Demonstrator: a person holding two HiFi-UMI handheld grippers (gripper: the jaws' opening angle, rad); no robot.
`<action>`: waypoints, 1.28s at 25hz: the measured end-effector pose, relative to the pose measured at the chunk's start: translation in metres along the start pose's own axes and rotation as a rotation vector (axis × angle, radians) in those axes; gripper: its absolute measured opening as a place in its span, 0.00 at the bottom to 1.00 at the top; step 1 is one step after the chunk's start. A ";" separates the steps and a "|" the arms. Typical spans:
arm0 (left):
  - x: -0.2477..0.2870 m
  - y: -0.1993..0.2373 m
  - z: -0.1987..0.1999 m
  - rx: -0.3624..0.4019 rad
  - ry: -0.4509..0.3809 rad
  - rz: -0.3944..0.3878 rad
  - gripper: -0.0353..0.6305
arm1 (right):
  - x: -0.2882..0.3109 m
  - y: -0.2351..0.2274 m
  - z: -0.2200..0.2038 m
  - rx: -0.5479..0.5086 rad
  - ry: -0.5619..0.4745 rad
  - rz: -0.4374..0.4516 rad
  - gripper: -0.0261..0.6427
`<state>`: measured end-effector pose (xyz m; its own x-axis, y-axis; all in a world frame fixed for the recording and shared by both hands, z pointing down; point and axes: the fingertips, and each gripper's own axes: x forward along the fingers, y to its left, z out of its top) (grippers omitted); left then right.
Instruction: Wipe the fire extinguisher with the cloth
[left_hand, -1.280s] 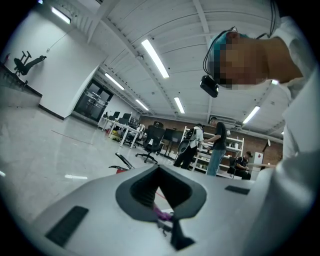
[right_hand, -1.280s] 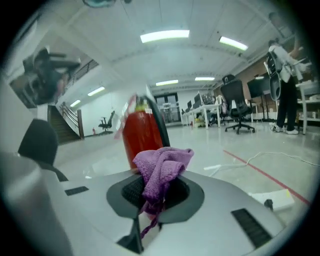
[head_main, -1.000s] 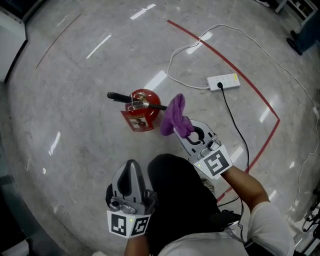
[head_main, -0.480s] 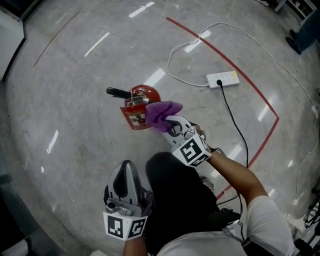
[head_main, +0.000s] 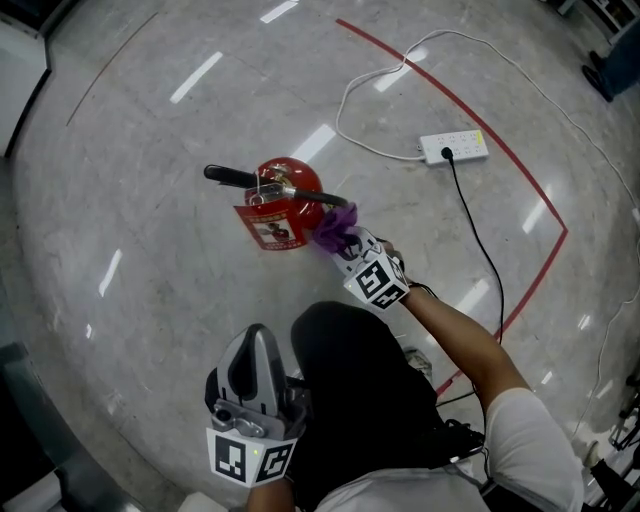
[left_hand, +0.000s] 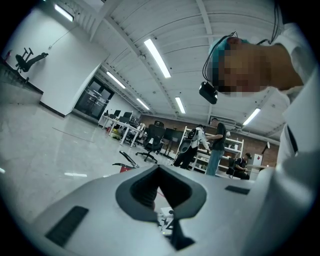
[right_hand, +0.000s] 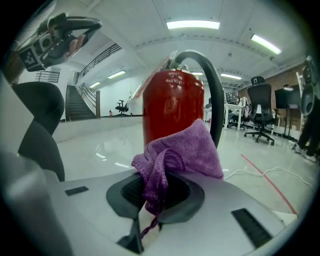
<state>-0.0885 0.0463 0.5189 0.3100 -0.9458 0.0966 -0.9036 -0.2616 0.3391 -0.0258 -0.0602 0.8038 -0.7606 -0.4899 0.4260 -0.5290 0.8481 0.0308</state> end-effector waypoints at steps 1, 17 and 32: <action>0.000 0.000 -0.002 -0.003 0.005 0.002 0.06 | 0.007 0.000 -0.009 0.007 0.009 0.006 0.11; -0.007 0.004 -0.028 -0.010 0.051 0.040 0.06 | 0.068 0.009 -0.137 0.151 0.219 0.061 0.11; -0.012 0.017 0.003 -0.034 -0.031 0.054 0.06 | -0.087 0.013 0.056 0.162 -0.168 0.063 0.11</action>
<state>-0.1087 0.0529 0.5212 0.2514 -0.9640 0.0869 -0.9080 -0.2038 0.3660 0.0125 -0.0177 0.7161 -0.8387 -0.4755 0.2655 -0.5219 0.8411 -0.1421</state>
